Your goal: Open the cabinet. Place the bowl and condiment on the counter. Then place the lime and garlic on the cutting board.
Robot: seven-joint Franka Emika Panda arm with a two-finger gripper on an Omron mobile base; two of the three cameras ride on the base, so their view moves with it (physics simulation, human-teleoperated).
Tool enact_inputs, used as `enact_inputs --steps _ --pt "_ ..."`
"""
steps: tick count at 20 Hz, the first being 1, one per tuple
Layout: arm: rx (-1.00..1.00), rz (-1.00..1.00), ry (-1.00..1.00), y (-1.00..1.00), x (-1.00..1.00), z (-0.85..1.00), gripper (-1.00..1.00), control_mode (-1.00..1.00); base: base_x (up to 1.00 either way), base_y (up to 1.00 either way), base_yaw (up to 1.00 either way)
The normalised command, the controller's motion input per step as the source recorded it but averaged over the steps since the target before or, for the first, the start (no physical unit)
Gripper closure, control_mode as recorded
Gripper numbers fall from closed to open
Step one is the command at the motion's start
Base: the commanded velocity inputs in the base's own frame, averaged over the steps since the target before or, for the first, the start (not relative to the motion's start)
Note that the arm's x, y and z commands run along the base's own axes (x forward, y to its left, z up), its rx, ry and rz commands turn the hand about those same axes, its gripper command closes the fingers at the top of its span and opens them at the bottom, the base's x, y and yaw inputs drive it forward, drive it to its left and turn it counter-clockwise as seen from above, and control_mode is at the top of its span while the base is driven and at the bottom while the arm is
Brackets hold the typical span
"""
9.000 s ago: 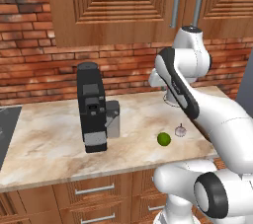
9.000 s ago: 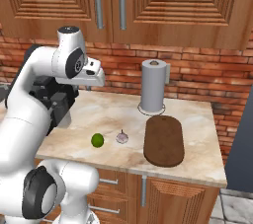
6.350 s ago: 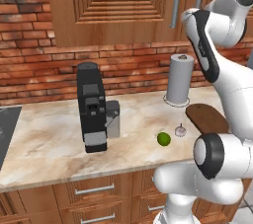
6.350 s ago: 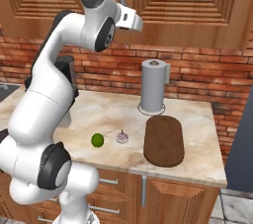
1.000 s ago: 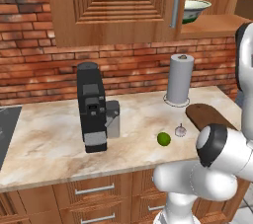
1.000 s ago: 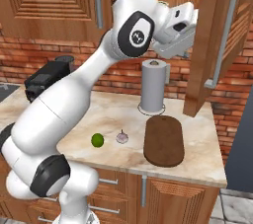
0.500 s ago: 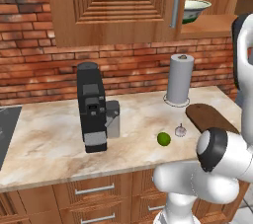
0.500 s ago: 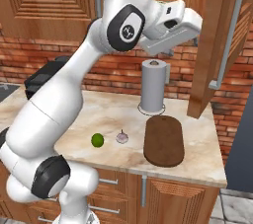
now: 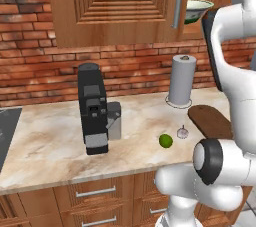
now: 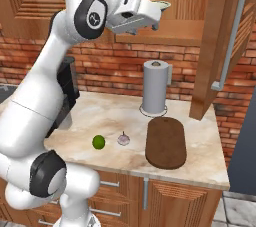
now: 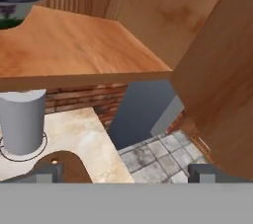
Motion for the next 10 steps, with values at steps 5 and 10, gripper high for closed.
enact_inputs --steps 5,10 --pt "0.07 0.00 -0.26 1.00 0.54 0.00 -1.00 -1.00 0.00 0.00 0.00" --pt "0.14 0.03 -0.09 1.00 0.48 0.12 -1.00 -1.00 0.00 0.00 0.00"
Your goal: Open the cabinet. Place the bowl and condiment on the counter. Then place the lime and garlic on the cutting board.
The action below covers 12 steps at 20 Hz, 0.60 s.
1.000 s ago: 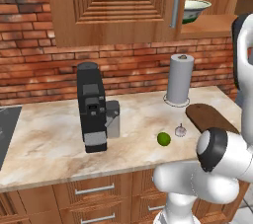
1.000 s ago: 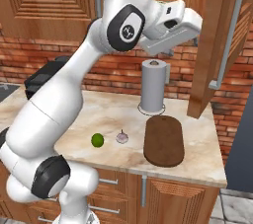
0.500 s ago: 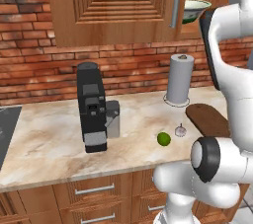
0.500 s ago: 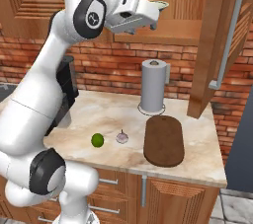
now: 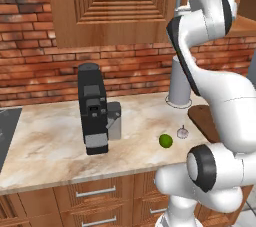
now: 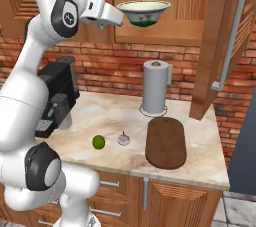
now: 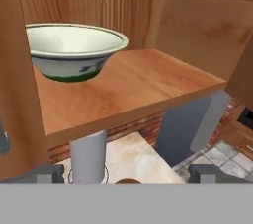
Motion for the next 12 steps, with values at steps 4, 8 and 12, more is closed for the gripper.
enact_inputs --steps 4,8,12 --pt "0.05 0.09 -0.07 1.00 0.51 0.11 -1.00 -1.00 0.00 0.00 0.00" --pt "0.11 0.19 -0.02 0.73 0.64 0.14 -1.00 -1.00 0.00 0.00 0.00" --pt "0.22 0.33 0.00 0.08 0.69 0.01 -1.00 -1.00 0.00 0.00 0.00"
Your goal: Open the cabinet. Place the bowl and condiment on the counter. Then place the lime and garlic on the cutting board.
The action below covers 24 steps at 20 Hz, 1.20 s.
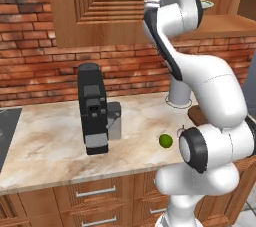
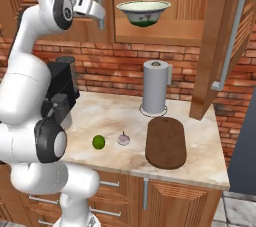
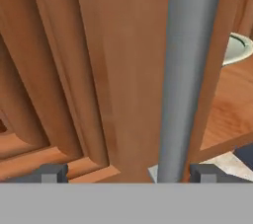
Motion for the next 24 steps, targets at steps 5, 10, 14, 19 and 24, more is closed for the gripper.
enact_inputs --steps 5,10,14,19,24 --pt "0.18 0.30 0.00 -0.01 0.36 0.00 -1.00 -1.00 0.00 0.00 0.00" --pt "0.05 0.04 0.00 -0.08 0.01 0.00 -1.00 -1.00 0.00 0.00 0.00" --pt "0.01 0.00 0.00 -0.16 -0.05 0.00 -1.00 -1.00 0.00 0.00 0.00" --pt "0.01 0.00 -0.02 -0.21 -0.20 0.00 -1.00 -1.00 0.00 0.00 0.00" --pt "0.00 0.00 0.00 -0.16 0.43 -0.01 -1.00 -1.00 0.00 0.00 0.00"
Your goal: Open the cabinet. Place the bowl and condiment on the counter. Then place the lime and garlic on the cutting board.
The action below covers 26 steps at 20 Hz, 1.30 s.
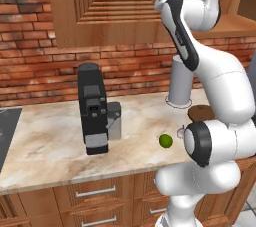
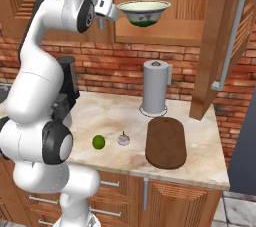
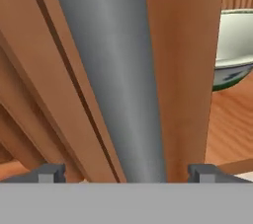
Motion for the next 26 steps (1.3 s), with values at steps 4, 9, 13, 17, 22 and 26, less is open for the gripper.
enact_inputs --steps 4,9,13,17,22,26 --pt "0.00 0.00 0.00 -0.08 0.57 -0.05 -1.00 -1.00 0.00 0.00 0.00" --pt "0.00 0.00 0.03 -0.05 0.45 -0.03 1.00 -1.00 0.00 0.00 0.00" --pt "0.00 0.01 0.00 -0.19 0.35 -0.24 1.00 -1.00 0.00 0.00 0.00" --pt "0.00 0.02 0.00 -0.15 0.26 -0.37 1.00 -1.00 0.00 0.00 0.00" --pt "0.00 0.04 -0.03 -0.03 -0.19 -0.32 1.00 -1.00 0.00 0.00 0.00" --pt "0.00 0.03 -0.05 0.08 -0.64 -0.23 1.00 -1.00 0.00 0.00 0.00"
